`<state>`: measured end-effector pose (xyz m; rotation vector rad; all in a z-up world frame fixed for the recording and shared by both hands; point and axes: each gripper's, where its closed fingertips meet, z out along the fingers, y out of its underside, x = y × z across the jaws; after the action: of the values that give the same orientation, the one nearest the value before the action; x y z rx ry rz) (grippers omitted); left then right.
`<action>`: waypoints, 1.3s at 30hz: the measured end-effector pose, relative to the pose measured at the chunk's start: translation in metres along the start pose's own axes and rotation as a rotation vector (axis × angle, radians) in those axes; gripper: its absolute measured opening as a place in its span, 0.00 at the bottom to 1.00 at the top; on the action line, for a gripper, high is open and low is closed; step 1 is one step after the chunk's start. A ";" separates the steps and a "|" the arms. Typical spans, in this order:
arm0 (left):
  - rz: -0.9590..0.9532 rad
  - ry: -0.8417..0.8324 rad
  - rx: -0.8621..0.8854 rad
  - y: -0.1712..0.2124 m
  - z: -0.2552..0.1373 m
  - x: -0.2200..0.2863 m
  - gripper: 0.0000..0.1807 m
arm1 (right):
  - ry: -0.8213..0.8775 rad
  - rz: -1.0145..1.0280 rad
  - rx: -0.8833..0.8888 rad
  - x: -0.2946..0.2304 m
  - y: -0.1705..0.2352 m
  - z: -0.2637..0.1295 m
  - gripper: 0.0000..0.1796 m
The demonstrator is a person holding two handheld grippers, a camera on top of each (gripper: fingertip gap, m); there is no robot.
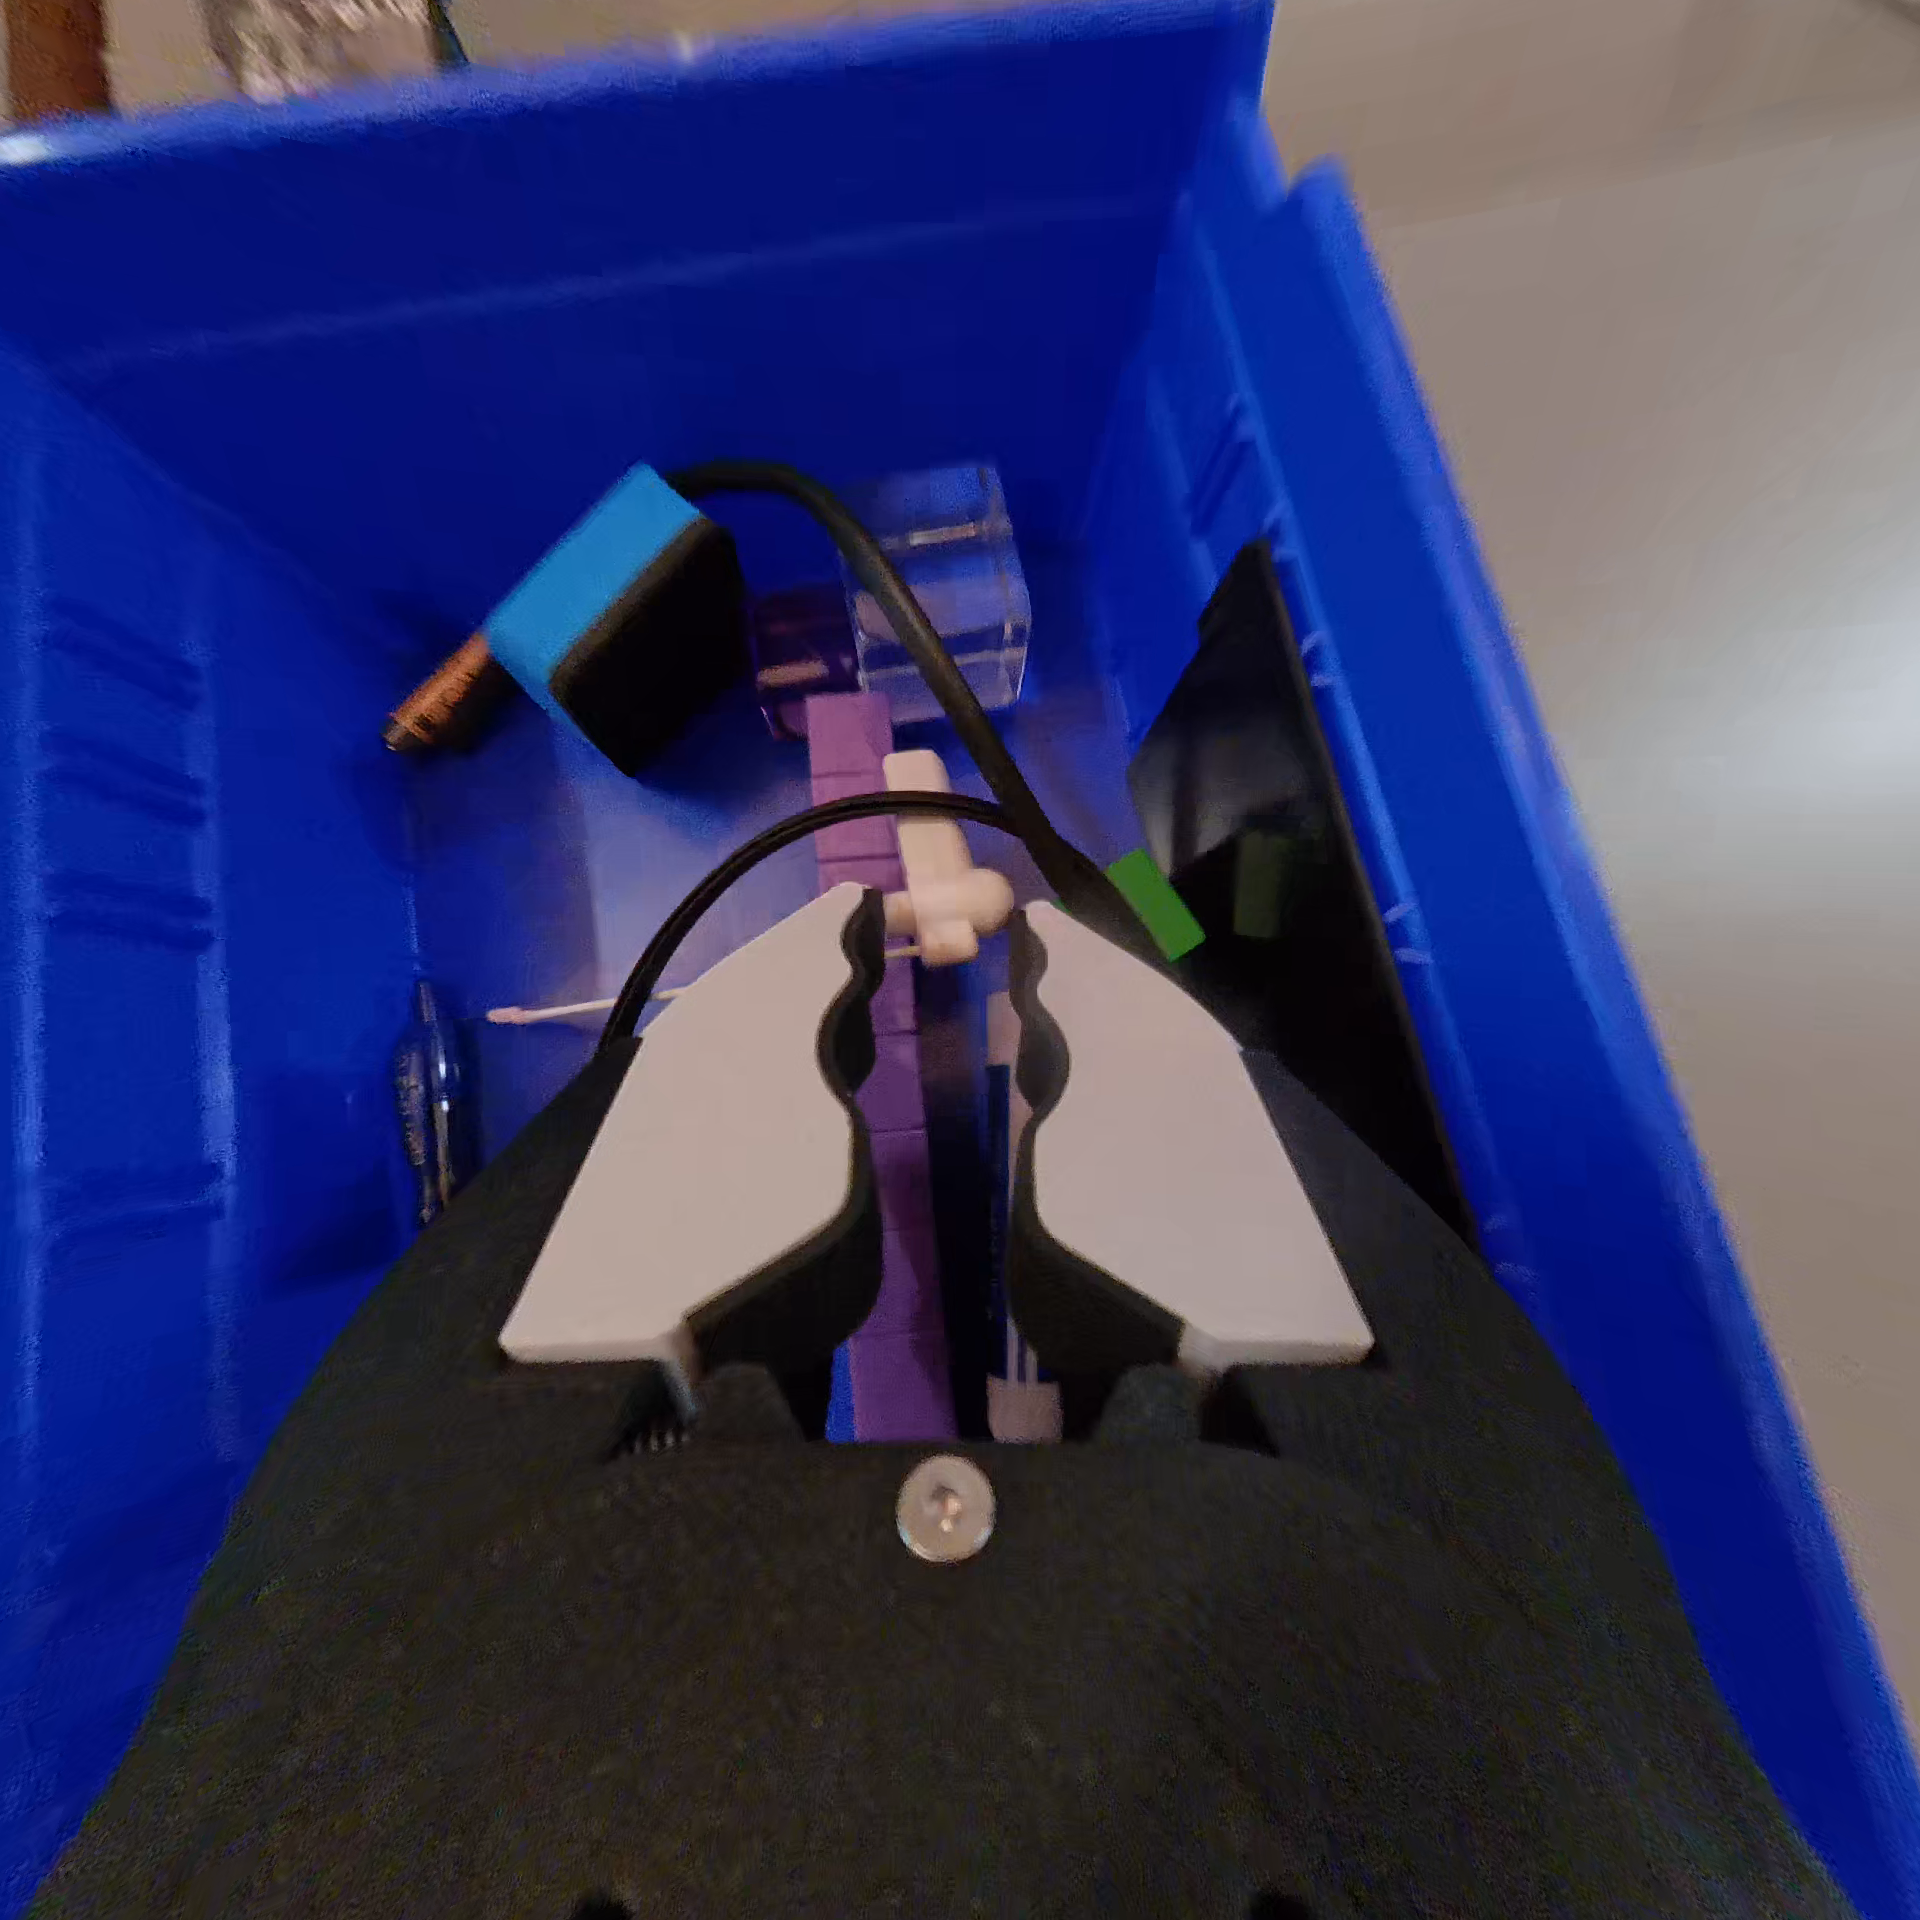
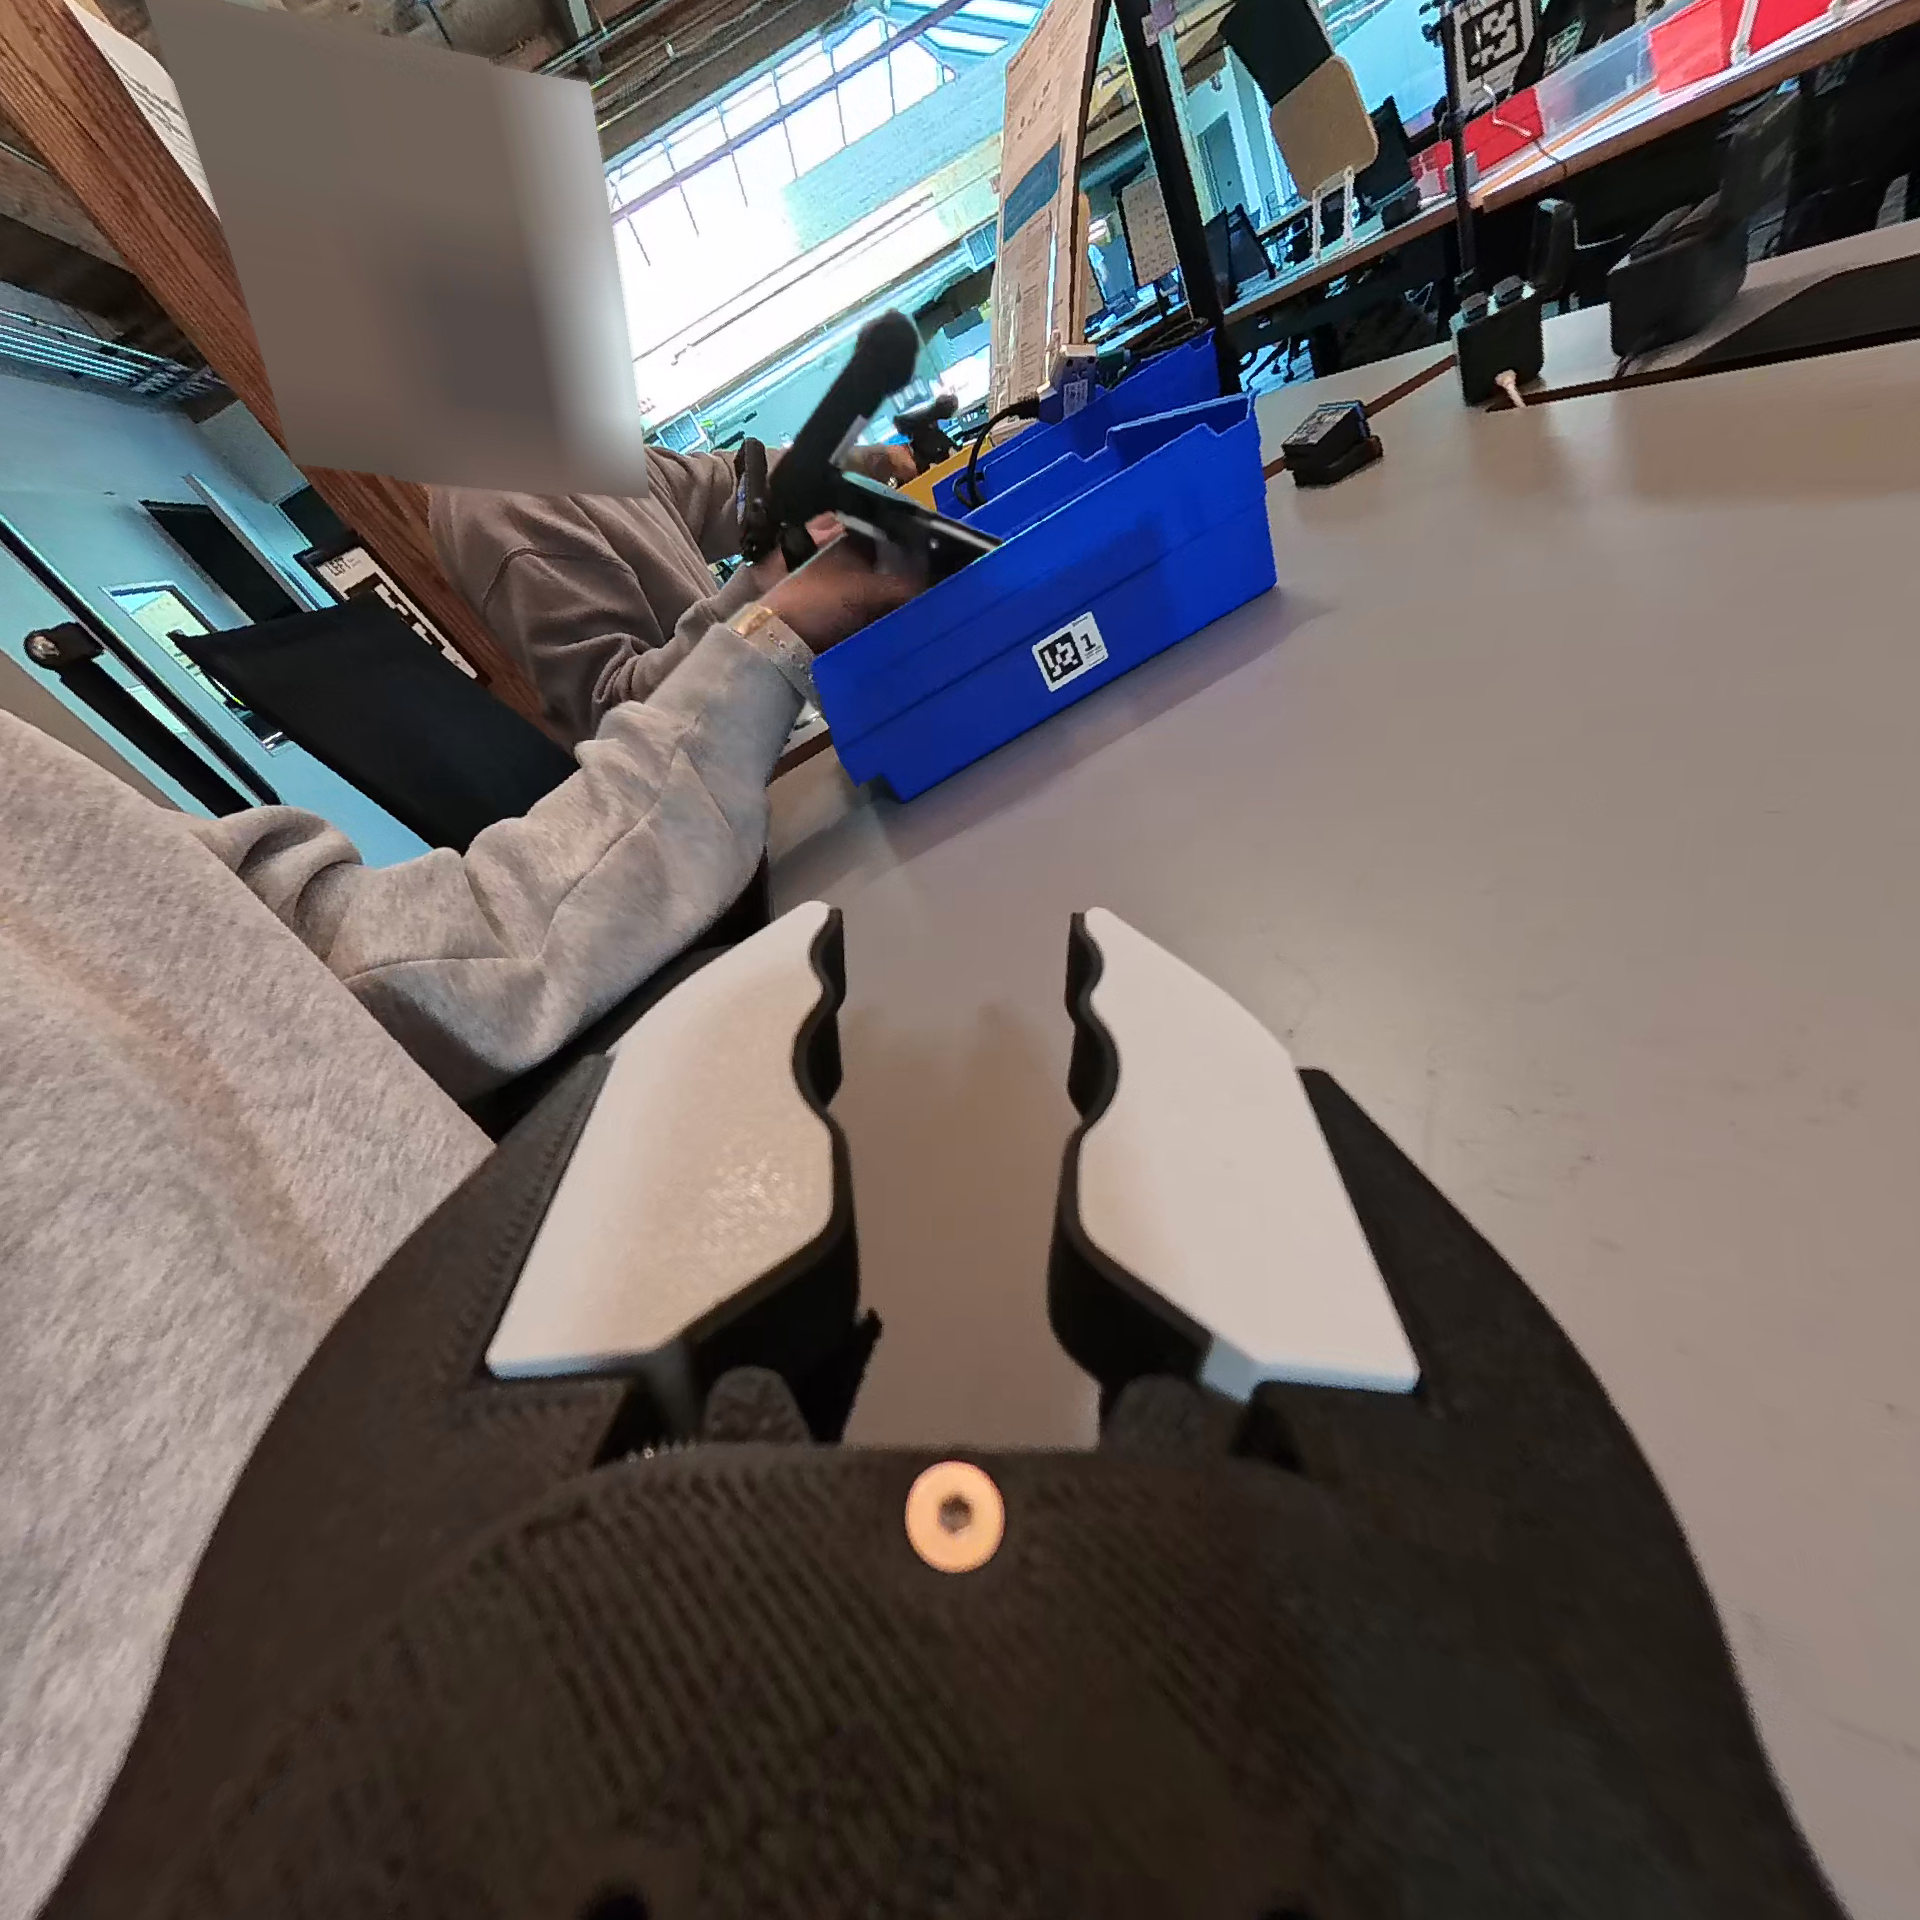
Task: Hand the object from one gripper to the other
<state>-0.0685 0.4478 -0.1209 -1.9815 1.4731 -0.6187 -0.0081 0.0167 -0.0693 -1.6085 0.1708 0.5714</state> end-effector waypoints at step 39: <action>-0.823 0.750 0.946 -0.109 -0.173 -0.007 0.13 | -0.025 0.027 0.023 -0.006 -0.003 0.000 0.23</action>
<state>-0.1117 0.4466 0.0788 -1.5021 0.3585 -2.1018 -0.0118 0.0156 -0.0640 -1.5778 0.1805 0.6081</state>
